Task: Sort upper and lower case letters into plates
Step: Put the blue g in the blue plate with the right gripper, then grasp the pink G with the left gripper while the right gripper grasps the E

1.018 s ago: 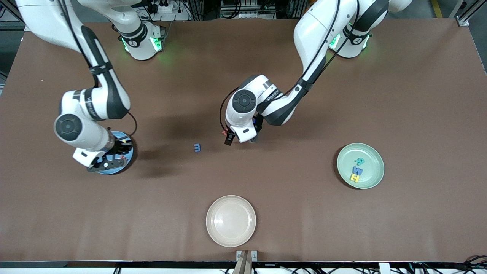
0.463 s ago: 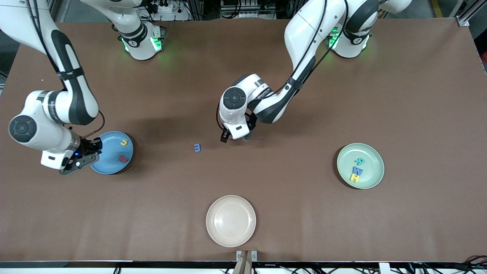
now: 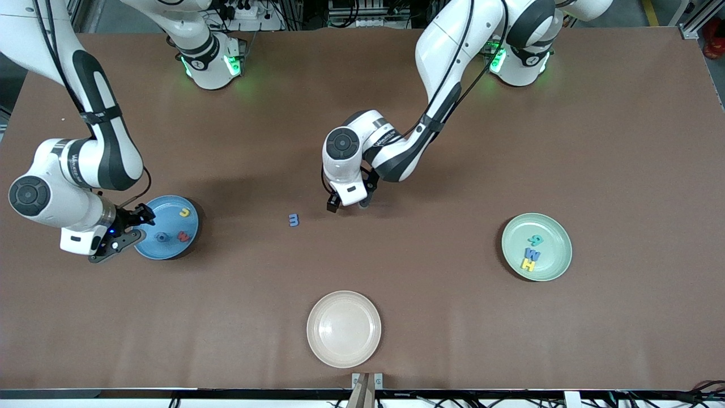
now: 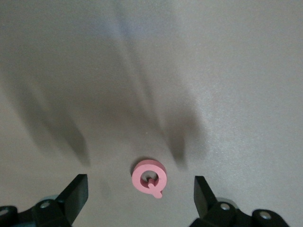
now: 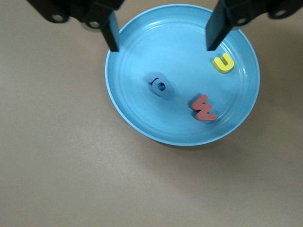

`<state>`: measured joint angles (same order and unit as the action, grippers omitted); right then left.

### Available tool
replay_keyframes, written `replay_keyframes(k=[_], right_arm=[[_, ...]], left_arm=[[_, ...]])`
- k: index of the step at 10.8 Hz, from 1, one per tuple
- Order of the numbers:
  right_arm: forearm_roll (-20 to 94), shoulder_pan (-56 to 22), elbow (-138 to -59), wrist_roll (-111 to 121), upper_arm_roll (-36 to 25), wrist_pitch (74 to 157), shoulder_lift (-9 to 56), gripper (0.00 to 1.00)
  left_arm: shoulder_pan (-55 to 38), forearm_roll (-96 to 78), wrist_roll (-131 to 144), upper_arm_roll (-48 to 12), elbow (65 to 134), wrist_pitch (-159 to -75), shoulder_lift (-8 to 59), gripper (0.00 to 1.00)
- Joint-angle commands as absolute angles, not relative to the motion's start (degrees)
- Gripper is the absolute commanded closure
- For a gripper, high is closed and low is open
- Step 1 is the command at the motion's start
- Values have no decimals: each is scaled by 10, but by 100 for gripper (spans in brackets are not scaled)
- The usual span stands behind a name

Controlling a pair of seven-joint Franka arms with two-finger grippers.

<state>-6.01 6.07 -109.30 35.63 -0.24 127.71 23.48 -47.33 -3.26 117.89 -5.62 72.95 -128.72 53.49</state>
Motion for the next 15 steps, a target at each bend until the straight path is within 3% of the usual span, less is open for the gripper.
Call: replay_keyframes(k=[1,3,11,12,15], right_arm=[[-53,54,-1079,355,4,1274,245,0],[23,33,-1068,355,2,1274,256,0],[30,-58,-1057,220,1,1300,276,0],[30,-59,-1057,218,1,1303,278,0],[26,-76,-1058,187,1,1305,281,0]], left_arm=[[-487,-42,1186,-43,712,-1297,550,5],[-488,-41,1184,-40,712,-1305,553,9],[-508,-41,1181,-25,712,-1325,567,23],[-508,-41,1181,-25,712,-1325,567,34],[-508,-41,1180,-17,712,-1325,564,94]])
